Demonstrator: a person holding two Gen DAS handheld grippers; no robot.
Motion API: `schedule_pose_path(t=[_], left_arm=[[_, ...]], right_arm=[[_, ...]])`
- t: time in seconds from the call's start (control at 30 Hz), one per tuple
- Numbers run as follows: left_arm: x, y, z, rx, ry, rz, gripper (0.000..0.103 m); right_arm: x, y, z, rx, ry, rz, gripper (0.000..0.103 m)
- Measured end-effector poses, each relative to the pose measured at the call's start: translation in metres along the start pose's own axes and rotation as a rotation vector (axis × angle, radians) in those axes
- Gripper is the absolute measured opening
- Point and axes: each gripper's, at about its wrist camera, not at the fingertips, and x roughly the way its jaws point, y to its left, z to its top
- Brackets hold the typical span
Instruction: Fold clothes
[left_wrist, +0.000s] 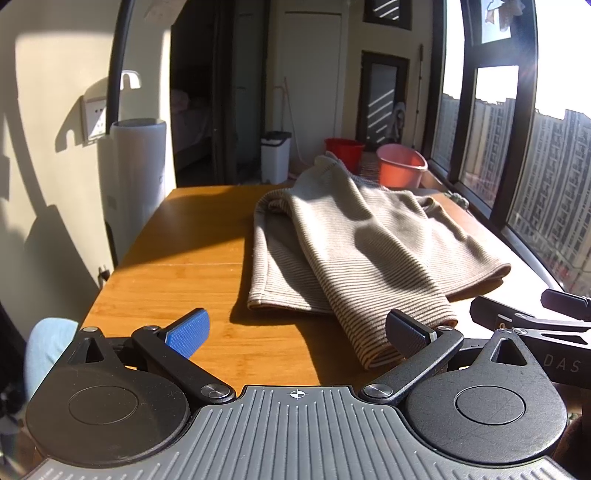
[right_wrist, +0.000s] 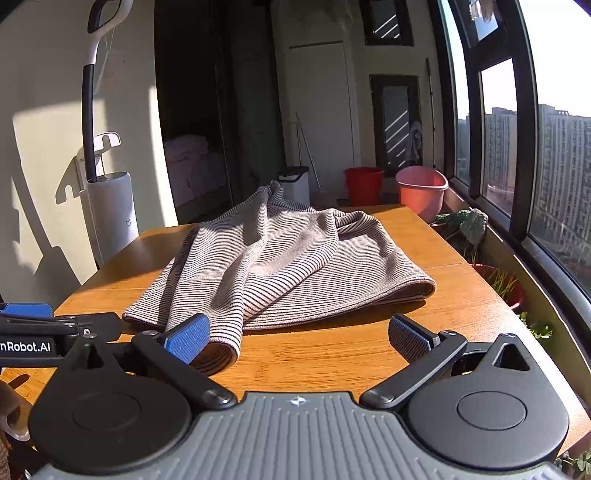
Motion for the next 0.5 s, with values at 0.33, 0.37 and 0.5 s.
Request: schedule_pose_path(t=[0.33, 0.37, 0.5], left_arm=[[0.002, 0.005, -0.002, -0.030, 0.016, -0.006, 0.103], [0.004, 0.006, -0.001, -0.034, 0.023, -0.005, 0.103], [0.011, 0.007, -0.001, -0.043, 0.056, -0.003, 0.103]], right_arm=[[-0.004, 0.009, -0.001, -0.026, 0.001, -0.018, 0.103], [-0.004, 0.009, -0.001, -0.032, -0.003, -0.019, 0.103], [-0.007, 0.011, -0.002, -0.052, -0.012, -0.024, 0.103]])
